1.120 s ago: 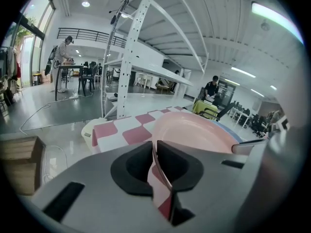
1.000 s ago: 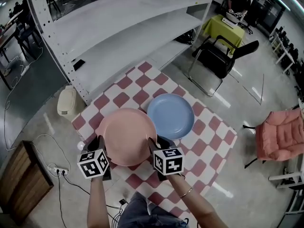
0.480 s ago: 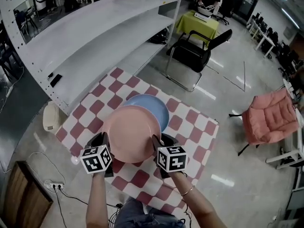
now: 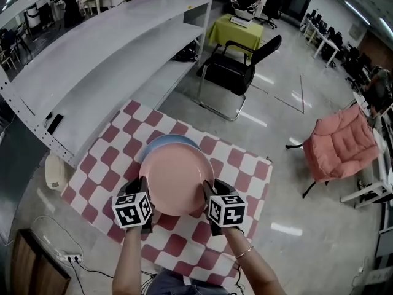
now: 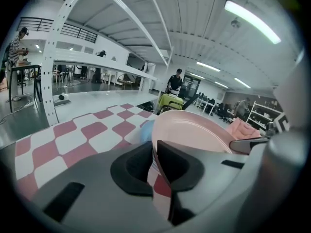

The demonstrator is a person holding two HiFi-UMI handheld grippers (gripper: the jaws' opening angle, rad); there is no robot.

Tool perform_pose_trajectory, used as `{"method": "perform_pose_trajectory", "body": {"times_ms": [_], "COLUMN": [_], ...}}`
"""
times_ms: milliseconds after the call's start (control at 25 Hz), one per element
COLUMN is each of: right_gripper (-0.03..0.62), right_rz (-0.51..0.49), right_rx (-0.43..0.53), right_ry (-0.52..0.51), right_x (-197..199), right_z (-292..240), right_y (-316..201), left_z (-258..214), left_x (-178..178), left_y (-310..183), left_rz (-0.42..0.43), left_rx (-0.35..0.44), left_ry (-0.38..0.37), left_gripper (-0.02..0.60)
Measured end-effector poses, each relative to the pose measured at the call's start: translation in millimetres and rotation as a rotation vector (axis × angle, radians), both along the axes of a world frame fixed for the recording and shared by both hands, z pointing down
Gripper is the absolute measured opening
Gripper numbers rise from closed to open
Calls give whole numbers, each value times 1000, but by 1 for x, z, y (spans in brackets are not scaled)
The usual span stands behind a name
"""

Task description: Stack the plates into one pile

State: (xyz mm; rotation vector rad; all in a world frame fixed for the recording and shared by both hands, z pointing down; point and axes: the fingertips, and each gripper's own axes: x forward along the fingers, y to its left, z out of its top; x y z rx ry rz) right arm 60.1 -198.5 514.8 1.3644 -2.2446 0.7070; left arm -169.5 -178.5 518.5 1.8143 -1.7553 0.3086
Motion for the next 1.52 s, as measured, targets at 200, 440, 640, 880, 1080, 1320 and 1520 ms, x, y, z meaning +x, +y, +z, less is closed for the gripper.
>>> {"method": "perform_pose_trajectory", "body": {"times_ms": [200, 440, 640, 880, 1080, 1320, 1520], "right_gripper": [115, 115, 115, 115, 115, 115, 115], "right_rz": [27, 44, 44, 47, 45, 37, 38], "right_rx": [5, 6, 12, 1, -6, -4, -9], "right_ry": [6, 46, 96, 128, 151, 172, 173], "right_x": [1, -7, -13, -17, -18, -22, -23], "right_z": [6, 17, 23, 32, 41, 45, 50], "right_y": [-14, -32, -46, -56, -60, -69, -71], "left_z": [7, 15, 17, 21, 28, 34, 40], "left_x": [1, -7, -13, -17, -18, -22, -22], "left_y": [-16, -35, -50, -60, -64, -71, -72], "left_rz": [19, 30, 42, 49, 61, 63, 75], "left_rx": [-4, -9, -7, -9, -21, -35, -47], "left_ry": [-3, -8, -30, -47, -61, -79, -96], "left_gripper": [41, 41, 41, 43, 44, 49, 58]}}
